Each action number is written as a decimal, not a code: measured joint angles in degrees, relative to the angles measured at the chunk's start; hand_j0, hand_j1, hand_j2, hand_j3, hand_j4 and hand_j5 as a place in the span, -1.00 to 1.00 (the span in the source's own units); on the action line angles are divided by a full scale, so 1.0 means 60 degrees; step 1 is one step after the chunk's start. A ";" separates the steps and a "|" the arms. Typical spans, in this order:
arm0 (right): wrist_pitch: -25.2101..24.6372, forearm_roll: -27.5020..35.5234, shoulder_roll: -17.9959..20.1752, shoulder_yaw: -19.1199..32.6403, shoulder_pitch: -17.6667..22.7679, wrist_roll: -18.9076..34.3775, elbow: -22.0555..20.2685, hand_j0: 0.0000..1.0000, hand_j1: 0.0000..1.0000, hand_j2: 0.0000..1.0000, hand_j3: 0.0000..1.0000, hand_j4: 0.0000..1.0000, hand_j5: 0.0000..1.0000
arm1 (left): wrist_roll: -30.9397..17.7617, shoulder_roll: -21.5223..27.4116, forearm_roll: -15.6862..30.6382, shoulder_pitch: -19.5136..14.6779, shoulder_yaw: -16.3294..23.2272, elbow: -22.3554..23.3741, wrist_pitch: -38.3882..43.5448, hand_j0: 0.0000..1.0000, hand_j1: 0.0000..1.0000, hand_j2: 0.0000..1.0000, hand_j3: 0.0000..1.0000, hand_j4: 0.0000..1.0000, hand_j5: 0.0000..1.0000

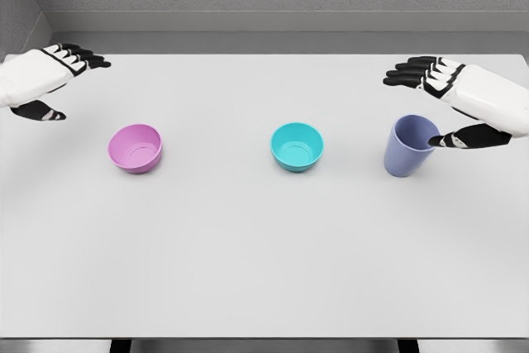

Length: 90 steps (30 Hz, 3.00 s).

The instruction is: Stacking bowl and cup with both arms

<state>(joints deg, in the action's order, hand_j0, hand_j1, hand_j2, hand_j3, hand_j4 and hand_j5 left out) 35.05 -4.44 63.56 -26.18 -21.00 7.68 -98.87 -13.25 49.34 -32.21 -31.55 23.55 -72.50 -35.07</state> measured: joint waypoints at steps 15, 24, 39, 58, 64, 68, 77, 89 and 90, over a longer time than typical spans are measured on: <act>0.0000 0.0006 -0.0012 0.0053 -0.0220 0.0001 -0.0015 1.00 1.00 1.00 1.00 1.00 1.00 | -0.1049 -0.0040 -0.0166 -0.0483 0.0736 -0.0016 -0.0003 1.00 1.00 1.00 1.00 1.00 1.00; 0.0000 0.0028 -0.0179 0.0515 -0.0147 0.0001 0.0001 1.00 1.00 1.00 1.00 1.00 1.00 | -0.1159 -0.0629 -0.1100 -0.1025 0.1449 0.0092 -0.0003 1.00 1.00 1.00 1.00 1.00 1.00; 0.0000 0.0043 -0.0353 0.0564 -0.0088 0.0001 0.0026 1.00 1.00 1.00 1.00 1.00 1.00 | -0.1638 -0.0820 -0.2114 -0.1245 0.2331 0.0045 -0.0005 1.00 1.00 1.00 1.00 1.00 1.00; 0.0000 0.0031 -0.0343 0.0564 -0.0088 0.0001 0.0040 1.00 1.00 1.00 1.00 1.00 1.00 | -0.1657 -0.0820 -0.1955 -0.1187 0.2686 -0.0655 -0.0003 1.00 1.00 1.00 1.00 1.00 1.00; 0.0000 0.0030 -0.0348 0.0564 -0.0088 0.0001 0.0033 1.00 1.00 1.00 1.00 1.00 1.00 | -0.1673 -0.0820 -0.1964 -0.1201 0.2727 -0.0672 -0.0004 1.00 1.00 1.00 1.00 1.00 1.00; 0.0000 0.0029 -0.0341 0.0564 -0.0088 0.0001 0.0041 1.00 1.00 1.00 1.00 1.00 1.00 | -0.1680 -0.0820 -0.1986 -0.1231 0.2789 -0.0674 -0.0004 1.00 1.00 1.00 1.00 1.00 1.00; 0.0000 0.0028 -0.0325 0.0564 -0.0088 0.0001 0.0037 1.00 1.00 1.00 1.00 1.00 1.00 | -0.1670 -0.0837 -0.1954 -0.1245 0.2847 -0.0674 -0.0005 1.00 1.00 1.00 1.00 1.00 1.00; 0.0000 0.0029 -0.0323 0.0564 -0.0073 0.0001 0.0043 1.00 1.00 1.00 1.00 1.00 1.00 | -0.1676 -0.0848 -0.2005 -0.1231 0.2903 -0.0687 -0.0005 0.10 0.10 0.10 0.10 0.10 0.10; 0.0000 0.0029 -0.0323 0.0564 -0.0073 0.0001 0.0044 1.00 1.00 1.00 1.00 1.00 1.00 | -0.1677 -0.0848 -0.1999 -0.1245 0.2913 -0.0686 -0.0004 0.03 0.03 0.03 0.03 0.03 0.03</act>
<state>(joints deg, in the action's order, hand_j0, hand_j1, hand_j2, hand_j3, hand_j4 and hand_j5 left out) 35.05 -4.27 61.62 -22.79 -21.45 7.68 -98.61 -23.31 44.25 -44.20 -39.02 41.03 -76.62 -35.09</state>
